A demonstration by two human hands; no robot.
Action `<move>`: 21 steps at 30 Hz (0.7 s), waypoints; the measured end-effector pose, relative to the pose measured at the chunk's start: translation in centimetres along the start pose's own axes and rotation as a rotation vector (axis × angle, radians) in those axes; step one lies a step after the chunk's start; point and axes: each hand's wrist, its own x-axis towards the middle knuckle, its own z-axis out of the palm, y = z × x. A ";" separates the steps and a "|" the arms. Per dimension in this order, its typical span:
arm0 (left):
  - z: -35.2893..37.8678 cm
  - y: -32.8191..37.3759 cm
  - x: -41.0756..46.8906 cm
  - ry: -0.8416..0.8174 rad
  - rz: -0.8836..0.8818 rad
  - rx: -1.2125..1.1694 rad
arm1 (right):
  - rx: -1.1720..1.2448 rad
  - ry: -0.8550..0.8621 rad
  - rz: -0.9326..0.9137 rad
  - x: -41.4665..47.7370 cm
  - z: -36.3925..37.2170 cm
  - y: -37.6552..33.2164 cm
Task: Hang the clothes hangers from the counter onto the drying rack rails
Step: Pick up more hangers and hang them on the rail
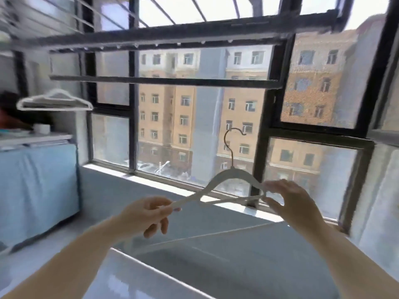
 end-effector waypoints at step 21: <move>-34.3 -12.7 -2.6 0.765 -0.318 0.424 | 0.145 -0.240 -0.605 24.7 27.6 -38.7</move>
